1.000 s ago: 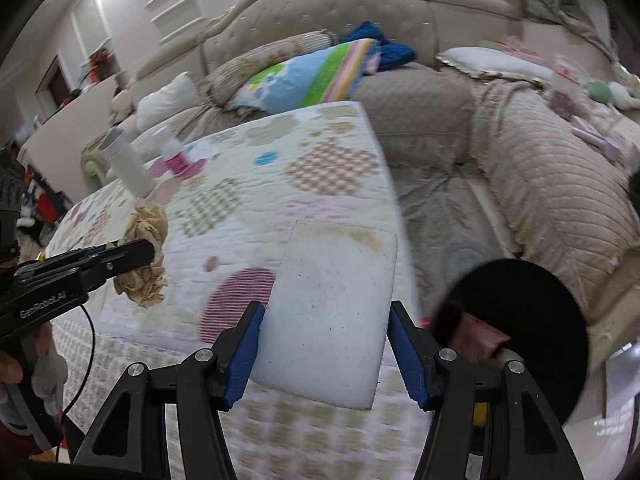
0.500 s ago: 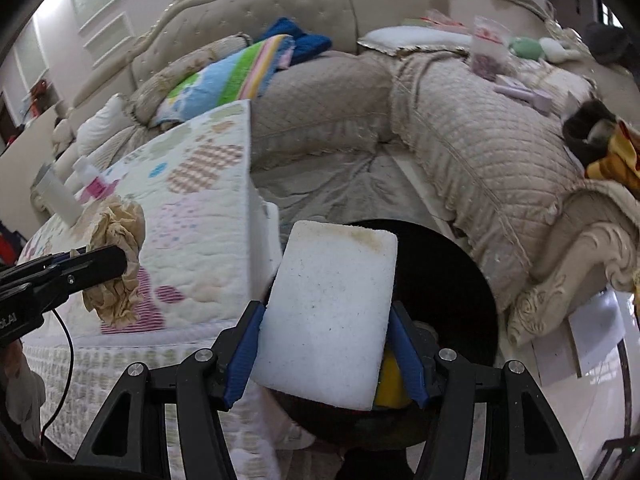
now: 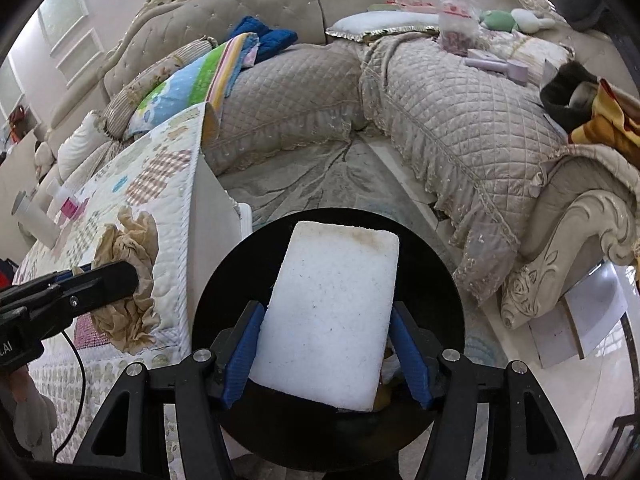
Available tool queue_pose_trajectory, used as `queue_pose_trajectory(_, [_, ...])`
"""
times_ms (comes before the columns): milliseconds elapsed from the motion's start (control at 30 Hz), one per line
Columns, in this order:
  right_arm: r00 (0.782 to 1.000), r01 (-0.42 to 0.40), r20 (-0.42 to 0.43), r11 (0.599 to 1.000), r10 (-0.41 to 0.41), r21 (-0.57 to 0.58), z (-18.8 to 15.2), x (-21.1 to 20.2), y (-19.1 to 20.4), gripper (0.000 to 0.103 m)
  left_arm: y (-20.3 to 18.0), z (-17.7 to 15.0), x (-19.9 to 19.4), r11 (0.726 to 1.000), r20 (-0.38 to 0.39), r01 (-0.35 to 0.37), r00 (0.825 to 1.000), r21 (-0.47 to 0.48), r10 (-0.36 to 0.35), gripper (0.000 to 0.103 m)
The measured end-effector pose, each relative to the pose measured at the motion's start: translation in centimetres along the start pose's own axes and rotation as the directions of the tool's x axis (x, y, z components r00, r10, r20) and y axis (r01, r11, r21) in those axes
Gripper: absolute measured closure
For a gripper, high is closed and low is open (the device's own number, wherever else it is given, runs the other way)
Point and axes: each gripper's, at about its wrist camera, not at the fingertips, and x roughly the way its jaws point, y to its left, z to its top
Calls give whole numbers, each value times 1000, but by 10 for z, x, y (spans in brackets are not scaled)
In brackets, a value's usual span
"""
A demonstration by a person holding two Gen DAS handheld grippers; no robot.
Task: Collect trash
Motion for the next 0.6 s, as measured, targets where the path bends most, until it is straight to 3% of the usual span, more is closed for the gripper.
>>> queue_pose_trajectory(67, [1000,-8,2,1000,8,11,1,1,-3,30,0,0,0,1000,7,1,1000,-3,-1,57])
queue_pose_trajectory(167, [1000,-12,7,1000,12,27,0,0,-5,26,2,0,-3,1000,29,-2,1000,-15,2,43])
queue_pose_trajectory(267, [1000,-11,24,999,10,36,-2,-5,-4,26,4,-1,-9,1000,30,-15,999,-17,16,43])
queue_pose_trajectory(400, [996,13,85,1000,-15,27,-8,-25,5,26,1,-7,-29,996,88,-84,993,2,84,43])
queue_pose_trajectory(600, [974,86,210,996,-85,1,-13,-63,28,26,-2,-19,-69,992,185,-123,975,-2,121,43])
